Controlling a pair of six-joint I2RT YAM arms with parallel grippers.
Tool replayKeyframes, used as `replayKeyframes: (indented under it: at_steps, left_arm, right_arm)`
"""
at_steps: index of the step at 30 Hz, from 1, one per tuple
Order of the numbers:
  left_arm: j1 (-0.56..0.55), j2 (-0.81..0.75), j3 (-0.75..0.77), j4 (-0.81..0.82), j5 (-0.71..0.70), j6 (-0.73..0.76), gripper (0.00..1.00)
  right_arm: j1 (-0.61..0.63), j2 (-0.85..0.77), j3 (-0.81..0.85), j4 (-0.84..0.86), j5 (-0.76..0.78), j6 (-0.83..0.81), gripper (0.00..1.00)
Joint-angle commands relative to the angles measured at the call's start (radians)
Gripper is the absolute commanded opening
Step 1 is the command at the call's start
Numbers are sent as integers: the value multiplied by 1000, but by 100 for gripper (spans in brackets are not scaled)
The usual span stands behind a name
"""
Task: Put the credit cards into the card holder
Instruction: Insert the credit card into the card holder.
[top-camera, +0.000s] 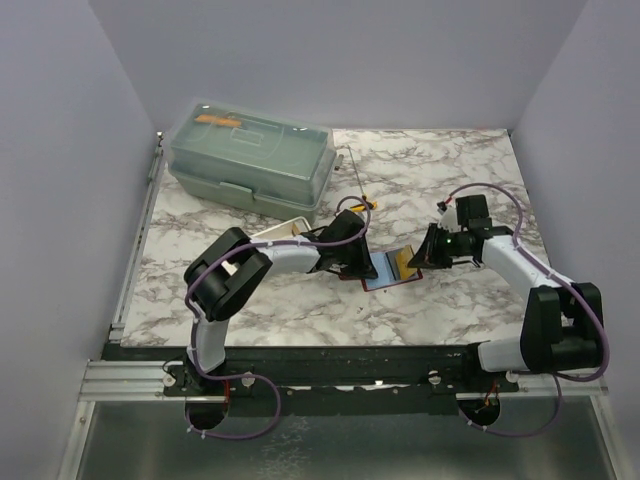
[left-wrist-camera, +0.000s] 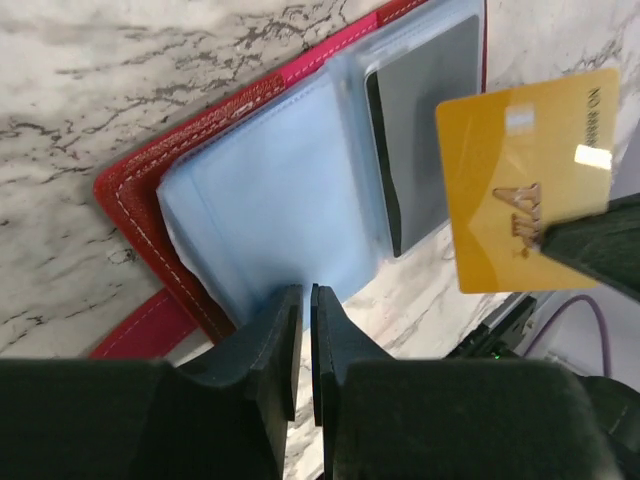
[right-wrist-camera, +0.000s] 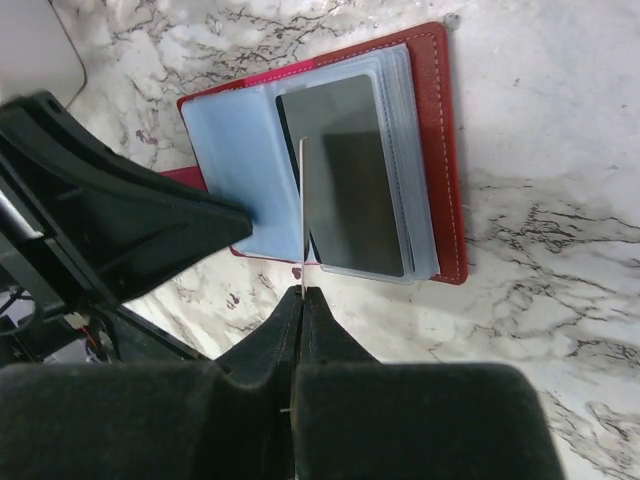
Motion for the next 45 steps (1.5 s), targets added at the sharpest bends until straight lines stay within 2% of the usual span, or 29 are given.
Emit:
replayKeyframes:
  at_steps: [1,13,19,23,28,34,38,45]
  left_arm:
    - [23,46,43,-129,-80,51,16]
    - [88,47,3,-190,-87,114,13]
    - [96,24,-12,-199,-79,130,14]
    - [97,-1,-10,-200,-43,133,19]
    - [97,-65,-3,-200,-16,138,32]
    - [100,-134,9,-218,-33,146,38]
    - [101,-130,14,-239,-64,148,46]
    - [102,-74,34,-295,-122,143,50]
  right_arm:
    - [22,41,17,-10,-60,-40,0]
    - [45,134,-3,69,-83,-43,0]
    - [46,172,-36,149,-155,-44,0]
    - [46,158,-74,223,-173,-25,0]
    - [45,132,-99,269,-171,-1,0]
    - [45,95,-109,278,-165,1,0]
    - [45,99,-109,275,-174,-5,0]
    - [45,115,-108,279,-215,-18,0]
